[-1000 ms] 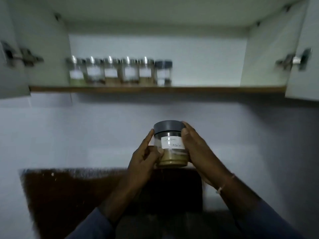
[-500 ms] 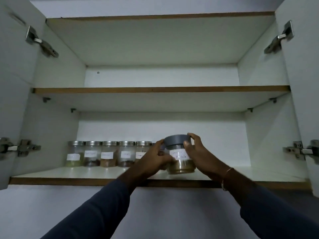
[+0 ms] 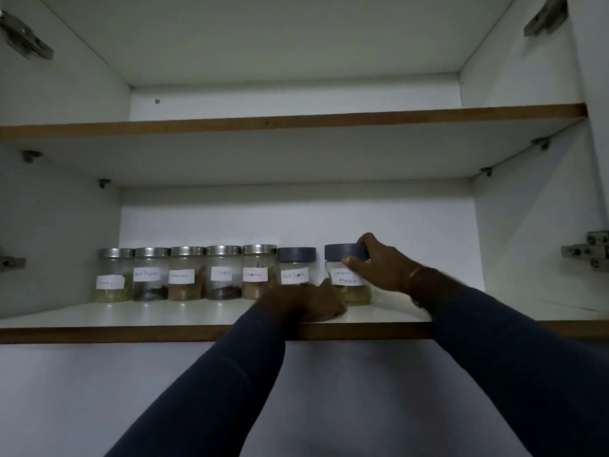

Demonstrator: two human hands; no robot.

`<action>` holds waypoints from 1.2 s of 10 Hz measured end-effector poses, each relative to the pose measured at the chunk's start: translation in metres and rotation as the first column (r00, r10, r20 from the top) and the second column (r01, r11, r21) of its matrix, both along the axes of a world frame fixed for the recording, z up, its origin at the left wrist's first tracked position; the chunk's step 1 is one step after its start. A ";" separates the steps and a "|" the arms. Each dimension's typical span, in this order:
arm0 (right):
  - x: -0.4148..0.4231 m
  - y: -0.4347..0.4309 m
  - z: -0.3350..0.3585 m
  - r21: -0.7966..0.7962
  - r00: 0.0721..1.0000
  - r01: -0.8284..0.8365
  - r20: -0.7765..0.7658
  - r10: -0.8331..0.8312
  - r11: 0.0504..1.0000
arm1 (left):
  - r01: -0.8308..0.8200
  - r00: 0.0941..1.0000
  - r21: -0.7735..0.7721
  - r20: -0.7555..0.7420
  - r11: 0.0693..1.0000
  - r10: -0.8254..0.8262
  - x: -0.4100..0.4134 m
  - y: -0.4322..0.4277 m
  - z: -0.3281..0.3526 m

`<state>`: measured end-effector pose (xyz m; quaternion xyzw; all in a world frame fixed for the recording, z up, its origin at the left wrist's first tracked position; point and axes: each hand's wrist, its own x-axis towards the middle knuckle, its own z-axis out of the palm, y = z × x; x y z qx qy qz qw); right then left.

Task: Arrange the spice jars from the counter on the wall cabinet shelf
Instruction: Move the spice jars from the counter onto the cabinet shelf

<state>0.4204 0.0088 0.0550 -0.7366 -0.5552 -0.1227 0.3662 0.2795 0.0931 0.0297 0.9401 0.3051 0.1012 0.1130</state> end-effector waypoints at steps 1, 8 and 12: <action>0.011 0.021 0.008 -0.078 0.989 0.112 0.103 -0.104 0.991 | -0.019 0.999 0.017 -0.034 1.000 0.020 0.011 0.010 -0.004; 0.019 0.074 0.012 -0.116 0.924 0.334 0.235 -0.301 0.936 | -0.023 0.999 0.015 0.042 1.000 0.022 0.009 -0.002 -0.002; -0.072 -0.005 -0.032 0.256 0.910 0.153 0.340 -0.237 0.955 | 0.103 0.892 0.325 0.388 0.940 -0.232 -0.039 -0.027 -0.003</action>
